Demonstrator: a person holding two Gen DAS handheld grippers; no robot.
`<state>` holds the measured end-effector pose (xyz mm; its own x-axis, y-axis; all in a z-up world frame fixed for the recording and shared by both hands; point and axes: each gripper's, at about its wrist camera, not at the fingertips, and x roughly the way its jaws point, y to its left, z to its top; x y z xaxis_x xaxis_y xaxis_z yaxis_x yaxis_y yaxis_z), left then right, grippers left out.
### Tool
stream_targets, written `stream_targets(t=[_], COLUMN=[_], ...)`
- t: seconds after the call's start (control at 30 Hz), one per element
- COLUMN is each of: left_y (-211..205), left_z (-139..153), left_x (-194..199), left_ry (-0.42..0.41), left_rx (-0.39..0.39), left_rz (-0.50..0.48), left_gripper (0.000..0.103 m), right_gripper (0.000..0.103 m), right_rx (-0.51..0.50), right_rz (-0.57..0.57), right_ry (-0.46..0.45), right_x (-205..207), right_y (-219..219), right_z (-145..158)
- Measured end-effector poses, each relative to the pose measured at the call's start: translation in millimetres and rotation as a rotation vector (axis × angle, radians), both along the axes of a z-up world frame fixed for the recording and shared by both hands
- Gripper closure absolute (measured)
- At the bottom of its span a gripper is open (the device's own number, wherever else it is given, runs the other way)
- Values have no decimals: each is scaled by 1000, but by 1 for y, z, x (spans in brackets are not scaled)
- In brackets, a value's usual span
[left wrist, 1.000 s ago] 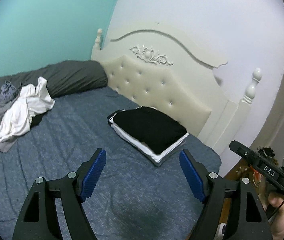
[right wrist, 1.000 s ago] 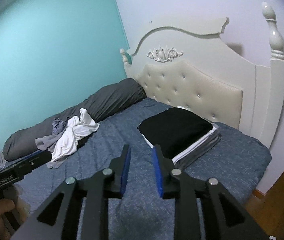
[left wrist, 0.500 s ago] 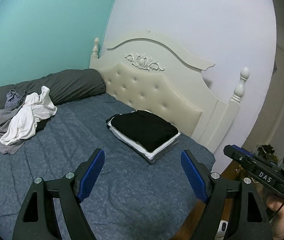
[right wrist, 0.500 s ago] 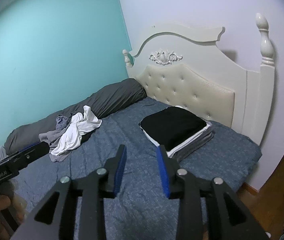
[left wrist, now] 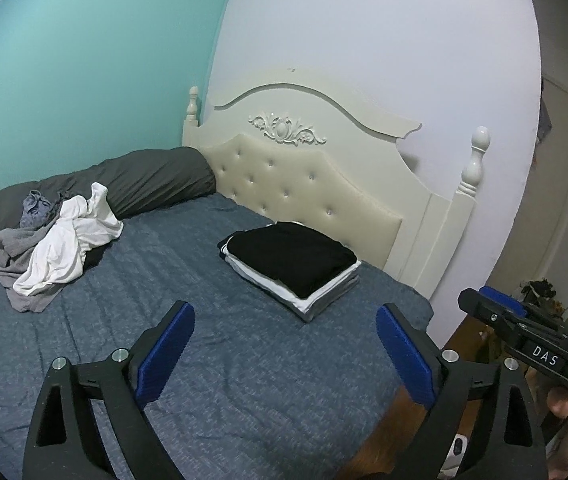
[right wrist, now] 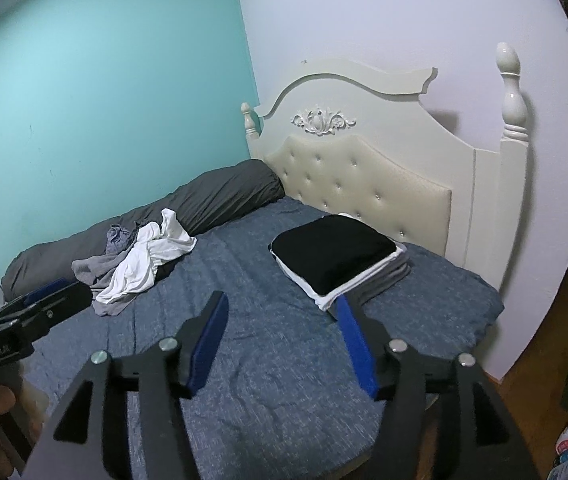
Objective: Fold clothes
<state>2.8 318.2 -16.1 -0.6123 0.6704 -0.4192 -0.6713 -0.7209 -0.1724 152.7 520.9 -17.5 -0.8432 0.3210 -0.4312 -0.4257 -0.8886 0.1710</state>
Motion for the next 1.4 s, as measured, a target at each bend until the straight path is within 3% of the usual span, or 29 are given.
stream_targets(t=[0.33, 0.43, 0.8, 1.23, 1.4], left_y=[-6, -7, -4, -12, -12], left_z=[0, 2, 2, 0, -3], left_x=[17, 24, 32, 37, 37], left_ry=[15, 24, 23, 22, 16], left_rx=[12, 17, -4, 0, -10], left_rz=[0, -7, -11, 4, 7], left_gripper=[0, 0, 0, 0, 0], right_gripper=[35, 29, 24, 6, 6], right_rx=[-9, -16, 5, -4, -1], right_rz=[-4, -8, -36, -66, -75], right_ry=[6, 15, 17, -2, 8], right_x=[15, 19, 32, 42, 47], right_y=[-8, -9, -9, -11, -12], right_z=[-2, -4, -2, -11, -10])
